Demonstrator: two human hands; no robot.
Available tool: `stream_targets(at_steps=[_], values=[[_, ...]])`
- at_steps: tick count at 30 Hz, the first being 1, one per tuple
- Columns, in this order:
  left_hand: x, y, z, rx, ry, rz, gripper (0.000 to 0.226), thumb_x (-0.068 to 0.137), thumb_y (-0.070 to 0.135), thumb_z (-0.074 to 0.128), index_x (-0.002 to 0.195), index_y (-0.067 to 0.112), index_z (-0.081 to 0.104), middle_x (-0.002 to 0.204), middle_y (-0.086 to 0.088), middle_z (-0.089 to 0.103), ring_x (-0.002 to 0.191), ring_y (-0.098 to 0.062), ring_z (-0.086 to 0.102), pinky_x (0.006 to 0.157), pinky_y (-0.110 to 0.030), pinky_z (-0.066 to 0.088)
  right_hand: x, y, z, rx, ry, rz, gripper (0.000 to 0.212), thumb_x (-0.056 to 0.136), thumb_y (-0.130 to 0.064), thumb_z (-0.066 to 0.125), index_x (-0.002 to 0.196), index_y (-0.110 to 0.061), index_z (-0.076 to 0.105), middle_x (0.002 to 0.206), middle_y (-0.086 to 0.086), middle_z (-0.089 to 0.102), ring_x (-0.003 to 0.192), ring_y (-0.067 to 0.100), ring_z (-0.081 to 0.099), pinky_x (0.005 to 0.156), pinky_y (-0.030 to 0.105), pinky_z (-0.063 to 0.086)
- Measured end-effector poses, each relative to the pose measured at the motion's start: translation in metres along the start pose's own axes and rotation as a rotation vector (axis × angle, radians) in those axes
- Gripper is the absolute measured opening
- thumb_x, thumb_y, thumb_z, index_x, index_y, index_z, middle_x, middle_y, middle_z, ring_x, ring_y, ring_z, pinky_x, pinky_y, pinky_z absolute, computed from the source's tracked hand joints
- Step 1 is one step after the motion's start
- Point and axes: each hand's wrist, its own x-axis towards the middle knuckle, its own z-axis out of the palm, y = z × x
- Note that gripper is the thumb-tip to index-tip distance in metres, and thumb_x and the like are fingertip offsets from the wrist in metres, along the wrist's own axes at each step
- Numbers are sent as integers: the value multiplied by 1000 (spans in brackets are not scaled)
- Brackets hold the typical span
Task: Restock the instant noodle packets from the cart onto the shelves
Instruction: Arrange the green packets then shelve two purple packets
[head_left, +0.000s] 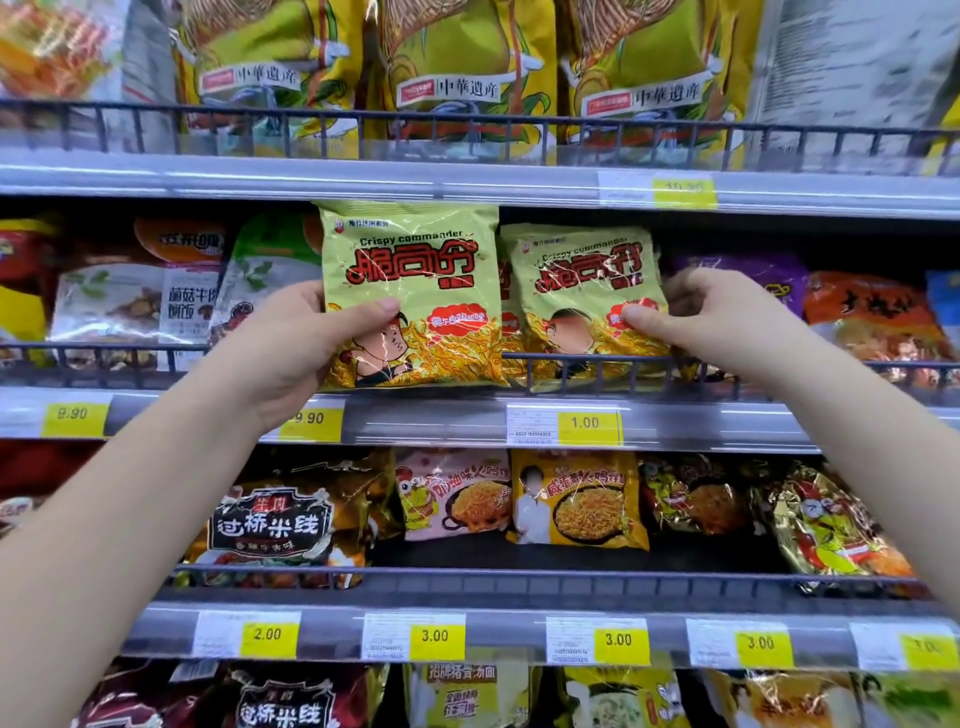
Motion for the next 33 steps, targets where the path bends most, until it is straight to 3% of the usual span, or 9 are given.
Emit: stream_targets(at_steps=[3, 7, 11, 15, 20, 24, 30, 33], values=[[1, 0, 0, -2, -2, 3, 31, 75, 20, 76, 103, 9, 69, 88, -5, 78, 72, -14, 72, 64, -26, 60, -3, -3, -9, -159, -61, 17, 56, 79, -69, 68, 102, -19, 64, 96, -3, 69, 94, 21, 64, 84, 36, 52], [5, 1, 2, 10, 23, -6, 28, 86, 14, 74, 111, 5, 69, 100, -10, 77, 78, -18, 72, 68, -27, 62, -8, -6, -16, -208, -127, 49, 61, 80, -71, 65, 105, -16, 65, 104, 3, 67, 98, 24, 63, 88, 38, 51], [9, 3, 1, 19, 40, -7, 24, 88, 11, 73, 111, 4, 69, 103, -13, 76, 78, -18, 72, 65, -28, 63, -15, -7, -13, -207, -81, 32, 60, 79, -73, 64, 110, -22, 65, 107, 0, 69, 95, 23, 66, 85, 37, 52], [9, 6, -20, 22, 86, -23, 22, 86, 12, 73, 107, 5, 69, 100, -11, 78, 82, -19, 74, 78, -31, 62, -23, 1, -7, -145, -46, 29, 56, 77, -74, 65, 111, -31, 56, 109, -4, 66, 85, 19, 67, 89, 43, 56], [7, 6, -48, -26, 171, -15, 32, 76, 17, 76, 106, 7, 69, 88, -4, 80, 75, -13, 77, 68, -26, 63, -27, 4, -5, -24, -4, 34, 68, 67, -79, 63, 115, -31, 60, 105, -8, 67, 100, 19, 67, 91, 49, 58], [15, 7, -50, -34, 166, -37, 48, 67, 22, 78, 110, 5, 68, 95, -8, 80, 82, -18, 77, 81, -33, 63, -27, 4, 0, 23, 25, 36, 64, 68, -80, 64, 112, -35, 59, 109, -6, 68, 105, 20, 66, 93, 51, 57], [30, 9, -27, -12, 102, -47, 17, 90, 7, 70, 106, 2, 68, 91, -10, 79, 75, -16, 76, 63, -26, 61, -30, 1, 0, 50, 38, 29, 52, 77, -73, 65, 110, -34, 58, 101, -13, 65, 103, 19, 66, 94, 51, 56], [37, 11, -23, 21, 86, -63, 20, 90, 6, 71, 108, 0, 67, 97, -13, 77, 74, -16, 75, 68, -29, 64, -32, 1, -1, 55, 34, 24, 49, 79, -71, 65, 110, -33, 57, 101, -14, 65, 105, 19, 65, 96, 51, 55]])
